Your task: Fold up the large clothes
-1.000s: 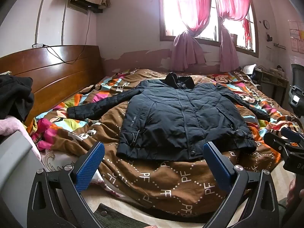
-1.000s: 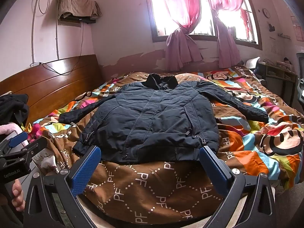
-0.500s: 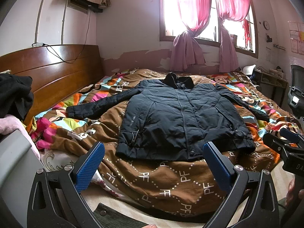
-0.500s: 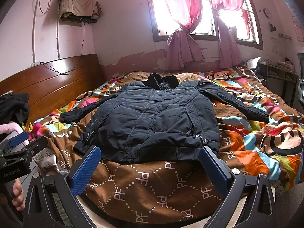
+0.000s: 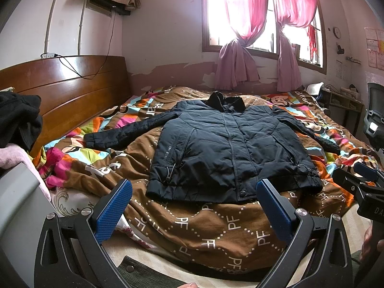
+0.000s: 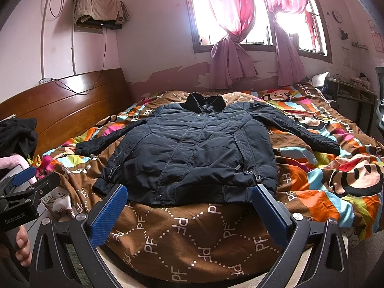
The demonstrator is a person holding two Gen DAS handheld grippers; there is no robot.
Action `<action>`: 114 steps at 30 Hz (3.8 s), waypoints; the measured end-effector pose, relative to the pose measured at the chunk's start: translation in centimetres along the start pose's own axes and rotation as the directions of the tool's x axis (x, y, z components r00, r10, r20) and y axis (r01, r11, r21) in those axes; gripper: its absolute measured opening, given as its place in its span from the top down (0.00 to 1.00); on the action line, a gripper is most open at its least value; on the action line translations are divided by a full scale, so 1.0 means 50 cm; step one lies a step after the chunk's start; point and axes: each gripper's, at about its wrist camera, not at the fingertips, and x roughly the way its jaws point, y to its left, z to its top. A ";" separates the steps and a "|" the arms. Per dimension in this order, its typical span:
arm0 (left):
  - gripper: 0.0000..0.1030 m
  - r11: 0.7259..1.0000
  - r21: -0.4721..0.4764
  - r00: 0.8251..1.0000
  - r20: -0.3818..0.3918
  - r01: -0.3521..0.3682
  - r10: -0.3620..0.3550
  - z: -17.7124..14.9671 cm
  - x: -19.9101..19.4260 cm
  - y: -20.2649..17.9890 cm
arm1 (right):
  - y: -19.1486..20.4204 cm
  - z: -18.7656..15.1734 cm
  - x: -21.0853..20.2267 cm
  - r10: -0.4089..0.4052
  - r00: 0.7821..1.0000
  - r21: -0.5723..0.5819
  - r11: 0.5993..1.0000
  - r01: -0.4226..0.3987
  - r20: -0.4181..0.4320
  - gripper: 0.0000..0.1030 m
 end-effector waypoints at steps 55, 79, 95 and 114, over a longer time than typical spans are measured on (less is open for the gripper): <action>0.02 1.000 0.004 1.000 -0.014 -0.006 0.006 -0.009 0.012 0.002 | -0.003 0.006 0.001 0.003 1.000 0.003 1.000 -0.003 -0.001 0.00; 0.02 1.000 0.013 0.989 -0.144 -0.014 0.016 0.116 0.282 -0.019 | -0.304 0.102 0.168 -0.168 0.986 0.141 0.975 0.169 -0.024 0.00; 0.02 0.989 0.059 0.967 -0.226 0.133 -0.117 0.242 0.561 -0.181 | -0.722 0.156 0.346 -0.335 0.934 0.530 0.774 0.346 -0.121 0.00; 0.02 0.930 0.025 0.880 -0.334 0.367 -0.338 0.350 0.973 -0.450 | -1.064 0.057 0.581 -0.296 0.942 0.881 0.391 0.268 -0.155 0.28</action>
